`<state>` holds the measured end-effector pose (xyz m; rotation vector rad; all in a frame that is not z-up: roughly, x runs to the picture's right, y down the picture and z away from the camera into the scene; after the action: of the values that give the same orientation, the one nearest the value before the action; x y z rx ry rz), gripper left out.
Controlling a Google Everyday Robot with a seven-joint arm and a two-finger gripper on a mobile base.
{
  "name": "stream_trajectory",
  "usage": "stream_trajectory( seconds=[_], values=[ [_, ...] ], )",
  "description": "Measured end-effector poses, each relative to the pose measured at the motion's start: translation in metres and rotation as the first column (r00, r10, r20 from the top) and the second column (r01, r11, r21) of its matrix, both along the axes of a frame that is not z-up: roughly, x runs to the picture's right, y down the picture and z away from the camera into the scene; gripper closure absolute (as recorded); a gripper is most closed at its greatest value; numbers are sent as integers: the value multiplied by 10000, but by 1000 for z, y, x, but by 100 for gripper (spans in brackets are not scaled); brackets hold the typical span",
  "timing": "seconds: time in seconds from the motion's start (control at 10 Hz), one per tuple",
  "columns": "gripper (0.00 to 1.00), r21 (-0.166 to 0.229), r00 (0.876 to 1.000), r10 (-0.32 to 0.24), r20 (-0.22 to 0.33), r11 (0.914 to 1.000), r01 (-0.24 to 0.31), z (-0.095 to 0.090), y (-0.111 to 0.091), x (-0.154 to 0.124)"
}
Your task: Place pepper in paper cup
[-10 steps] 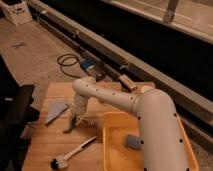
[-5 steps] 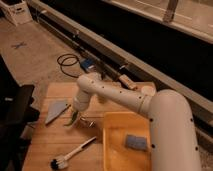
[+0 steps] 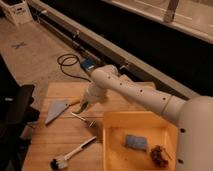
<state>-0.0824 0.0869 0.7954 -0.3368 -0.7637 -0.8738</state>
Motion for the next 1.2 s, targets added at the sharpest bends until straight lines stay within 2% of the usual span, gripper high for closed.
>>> stream_trajectory(
  seconds=[0.2,0.3,0.4,0.9,1.0,1.2],
  values=[
    [100,162,9952,566,-793,9983,-555,-5,-12,40],
    [100,223,9867,1025,-1262,9947,-1005,-8,-18,69],
    [100,248,9808,1274,-1477,9918,-1251,-9,-20,85],
    [100,257,9802,1292,-1499,9916,-1268,-9,-20,85],
    [100,367,9779,1319,-1624,9911,-1277,-9,-22,88],
    [100,1023,9666,1548,-2045,9854,-1361,-14,-45,105]
  ],
)
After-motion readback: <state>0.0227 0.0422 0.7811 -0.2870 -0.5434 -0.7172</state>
